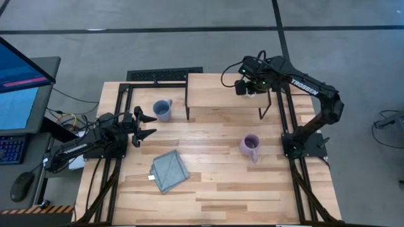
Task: Stack small to large cups/mugs on shelf
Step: Put the green mug on the shelf
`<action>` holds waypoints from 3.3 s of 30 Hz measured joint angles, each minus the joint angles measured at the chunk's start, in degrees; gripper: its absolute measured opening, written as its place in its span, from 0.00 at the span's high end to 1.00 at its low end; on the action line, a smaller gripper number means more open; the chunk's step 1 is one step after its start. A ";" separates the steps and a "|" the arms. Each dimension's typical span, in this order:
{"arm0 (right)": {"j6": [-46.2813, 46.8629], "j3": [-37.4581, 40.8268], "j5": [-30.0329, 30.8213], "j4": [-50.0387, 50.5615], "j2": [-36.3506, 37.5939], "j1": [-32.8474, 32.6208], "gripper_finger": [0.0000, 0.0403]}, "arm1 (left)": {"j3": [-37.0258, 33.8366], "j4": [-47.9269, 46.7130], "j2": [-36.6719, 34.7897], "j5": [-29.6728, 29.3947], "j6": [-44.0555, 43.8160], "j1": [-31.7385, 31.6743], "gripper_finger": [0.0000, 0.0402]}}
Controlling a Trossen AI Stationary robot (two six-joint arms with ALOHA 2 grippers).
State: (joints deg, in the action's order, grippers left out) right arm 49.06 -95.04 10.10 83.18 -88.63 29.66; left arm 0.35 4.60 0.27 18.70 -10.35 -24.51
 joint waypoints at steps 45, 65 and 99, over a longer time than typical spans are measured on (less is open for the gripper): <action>0.57 -0.13 0.68 0.37 -1.67 0.49 0.82 | 0.01 -0.02 0.00 0.02 0.00 0.00 0.36; 0.52 -0.13 1.97 0.56 -1.67 0.36 0.77 | 0.01 0.00 0.01 0.00 0.00 0.02 0.36; 0.50 -0.09 1.73 1.83 -1.67 -0.01 0.77 | 0.00 0.00 0.02 0.00 -0.90 0.02 0.36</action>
State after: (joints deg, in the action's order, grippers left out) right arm 49.56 -95.13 11.84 85.01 -90.30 29.65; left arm 0.35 4.60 0.30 18.70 -11.25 -24.49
